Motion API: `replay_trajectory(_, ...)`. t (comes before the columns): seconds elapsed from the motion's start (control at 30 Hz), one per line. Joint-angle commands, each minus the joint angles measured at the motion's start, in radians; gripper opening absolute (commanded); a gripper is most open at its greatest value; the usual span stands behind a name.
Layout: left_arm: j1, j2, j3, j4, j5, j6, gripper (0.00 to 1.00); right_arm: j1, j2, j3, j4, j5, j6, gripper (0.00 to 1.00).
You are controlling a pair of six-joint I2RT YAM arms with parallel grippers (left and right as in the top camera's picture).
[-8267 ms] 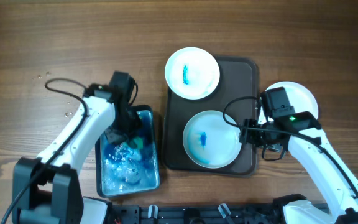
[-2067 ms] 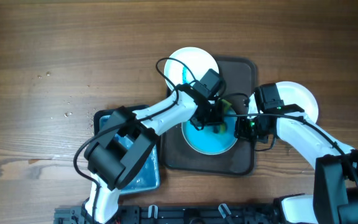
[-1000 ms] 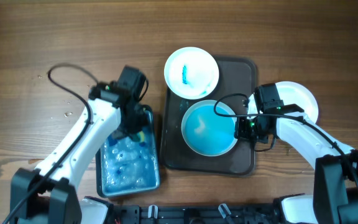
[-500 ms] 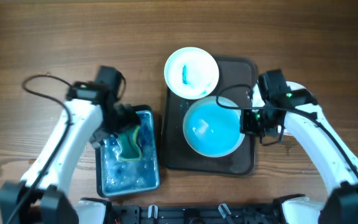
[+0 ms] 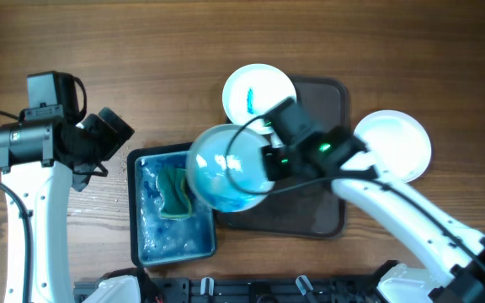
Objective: Clean dirty plates on tray and stack at the side
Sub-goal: 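Lift the scrubbed plate with the right gripper and carry it right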
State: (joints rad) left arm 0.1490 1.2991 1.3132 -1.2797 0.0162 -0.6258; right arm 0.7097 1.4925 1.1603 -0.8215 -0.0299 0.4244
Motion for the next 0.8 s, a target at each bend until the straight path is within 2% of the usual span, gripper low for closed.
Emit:
replay_trajectory(0.0, 0.012, -0.003, 0.015, 0.000, 0.001, 0.016, 1.00, 0.127, 0.036, 0.026, 0.078, 0.270, 0.124, 0.04)
replay_trajectory(0.17, 0.012, -0.003, 0.015, 0.000, 0.001, 0.016, 1.00, 0.278, 0.035, 0.026, 0.158, 0.612, 0.107, 0.04)
replay_trajectory(0.47, 0.012, -0.003, 0.015, 0.000, 0.001, 0.016, 1.00, 0.512, 0.035, 0.026, 0.302, 0.942, -0.198, 0.04)
replay_trajectory(0.77, 0.012, -0.003, 0.015, 0.000, 0.001, 0.016, 1.00, 0.678, 0.035, 0.026, 0.393, 1.185, -0.377, 0.04)
